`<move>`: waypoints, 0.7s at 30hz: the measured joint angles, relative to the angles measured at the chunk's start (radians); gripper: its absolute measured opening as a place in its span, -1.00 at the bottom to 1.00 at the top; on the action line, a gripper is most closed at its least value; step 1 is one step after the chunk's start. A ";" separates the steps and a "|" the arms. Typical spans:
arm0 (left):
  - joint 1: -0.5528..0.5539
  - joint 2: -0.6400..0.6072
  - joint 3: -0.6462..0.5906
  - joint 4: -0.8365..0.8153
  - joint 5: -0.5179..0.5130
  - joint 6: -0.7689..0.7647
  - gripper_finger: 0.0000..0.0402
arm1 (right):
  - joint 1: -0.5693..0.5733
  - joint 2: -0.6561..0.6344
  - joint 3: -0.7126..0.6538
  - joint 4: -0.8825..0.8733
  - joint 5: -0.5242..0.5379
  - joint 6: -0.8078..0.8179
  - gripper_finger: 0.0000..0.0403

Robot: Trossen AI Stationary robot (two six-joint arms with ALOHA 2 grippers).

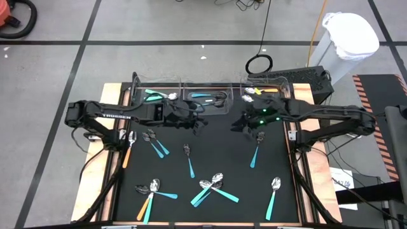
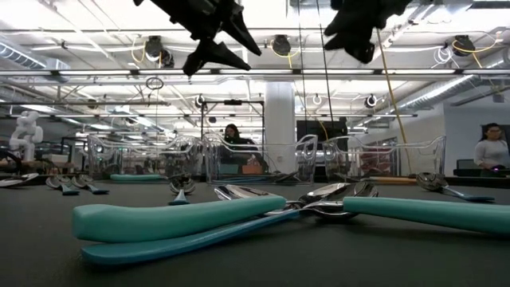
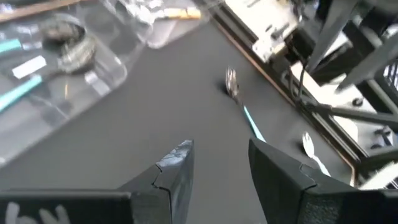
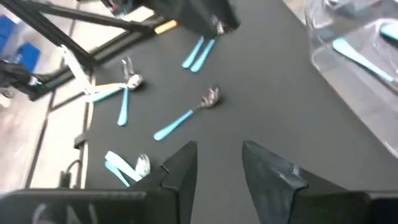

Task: Sort silverware by color (type)
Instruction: Put the orange spoon into the right transparent bin

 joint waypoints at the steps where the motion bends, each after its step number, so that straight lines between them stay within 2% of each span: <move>1: -0.004 -0.007 0.002 -0.031 0.008 -0.015 -0.23 | 0.000 -0.011 0.000 -0.001 0.003 0.001 -0.40; 5: -0.022 -0.059 0.028 -0.245 0.007 -0.036 -0.23 | 0.000 -0.023 0.001 0.003 0.096 0.051 -0.38; 8: -0.031 -0.115 0.035 -0.341 -0.035 -0.059 -0.23 | 0.005 -0.003 0.001 0.021 0.100 0.135 -0.36; 12: -0.042 -0.186 0.037 -0.345 -0.095 -0.060 -0.23 | 0.058 0.028 0.001 0.042 0.109 0.210 -0.36; 14: -0.065 -0.208 0.037 -0.347 -0.122 -0.059 -0.23 | 0.092 0.046 0.001 0.056 0.148 0.242 -0.38; 21: -0.213 -0.223 0.028 -0.435 -0.174 -0.059 -0.23 | 0.219 0.112 0.001 0.165 0.225 0.436 -0.49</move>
